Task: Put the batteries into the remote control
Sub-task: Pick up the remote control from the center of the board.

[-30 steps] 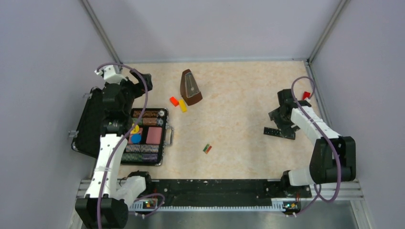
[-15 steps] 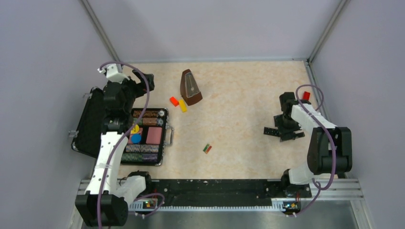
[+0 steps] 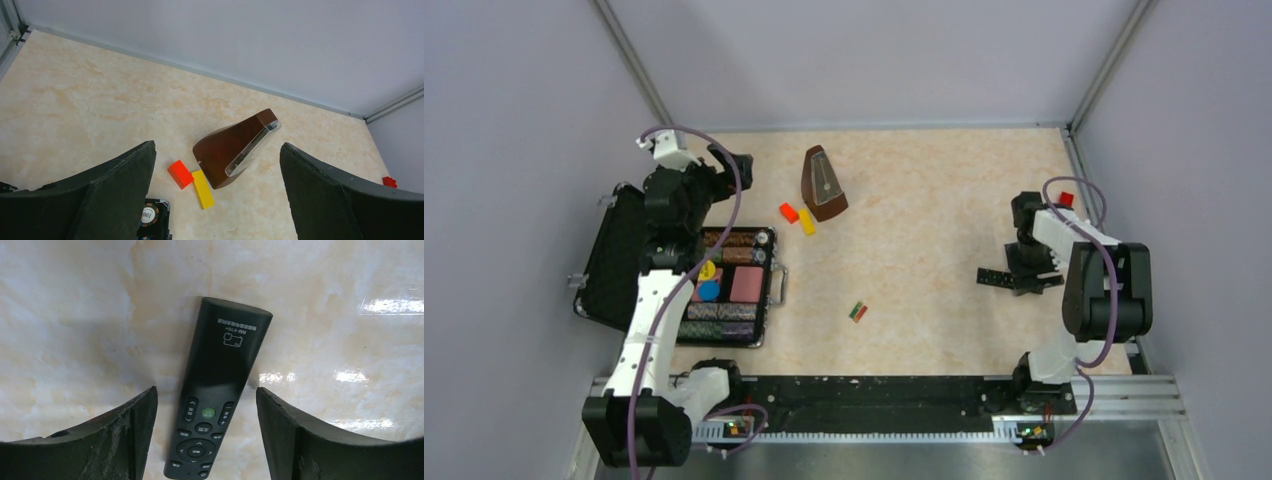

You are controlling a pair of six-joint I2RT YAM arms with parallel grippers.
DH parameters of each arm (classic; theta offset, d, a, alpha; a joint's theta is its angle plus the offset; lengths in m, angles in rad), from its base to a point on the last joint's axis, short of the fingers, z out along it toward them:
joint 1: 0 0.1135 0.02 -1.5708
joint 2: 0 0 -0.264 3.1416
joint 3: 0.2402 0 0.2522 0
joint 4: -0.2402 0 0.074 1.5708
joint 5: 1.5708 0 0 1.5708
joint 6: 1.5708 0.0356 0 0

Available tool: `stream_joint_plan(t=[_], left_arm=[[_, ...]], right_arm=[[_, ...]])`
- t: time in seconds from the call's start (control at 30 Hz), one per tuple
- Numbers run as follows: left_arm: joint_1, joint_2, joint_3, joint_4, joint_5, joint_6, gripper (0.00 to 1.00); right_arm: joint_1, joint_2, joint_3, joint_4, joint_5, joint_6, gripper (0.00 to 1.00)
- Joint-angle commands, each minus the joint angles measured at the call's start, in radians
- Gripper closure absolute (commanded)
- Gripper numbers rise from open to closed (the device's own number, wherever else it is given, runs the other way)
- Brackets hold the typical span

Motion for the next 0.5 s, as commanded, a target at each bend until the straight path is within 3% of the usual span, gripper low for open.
stream_joint_plan(t=[0.0,0.13,0.23,0.33,0.47], left_arm=[[0.003,0.004,0.004,0.072,0.022,0.017,0.03],[0.002,0.006,-0.005,0.079,0.033,0.018,0.03],[0.003,0.007,-0.017,0.107,0.069,-0.033,0.04],[-0.019,0.019,-0.061,0.237,0.173,-0.128,0.08],[-0.164,0.056,-0.136,0.39,0.163,-0.2,0.1]], right_arm=[[-0.014,0.04,0.034,0.006,0.026,0.015,0.29],[-0.014,0.047,0.022,0.008,0.024,0.017,0.35],[-0.015,0.026,0.004,0.028,0.028,0.005,0.48],[-0.014,-0.024,-0.04,0.09,0.026,-0.007,0.55],[-0.014,-0.088,-0.108,0.172,0.008,-0.031,0.69]])
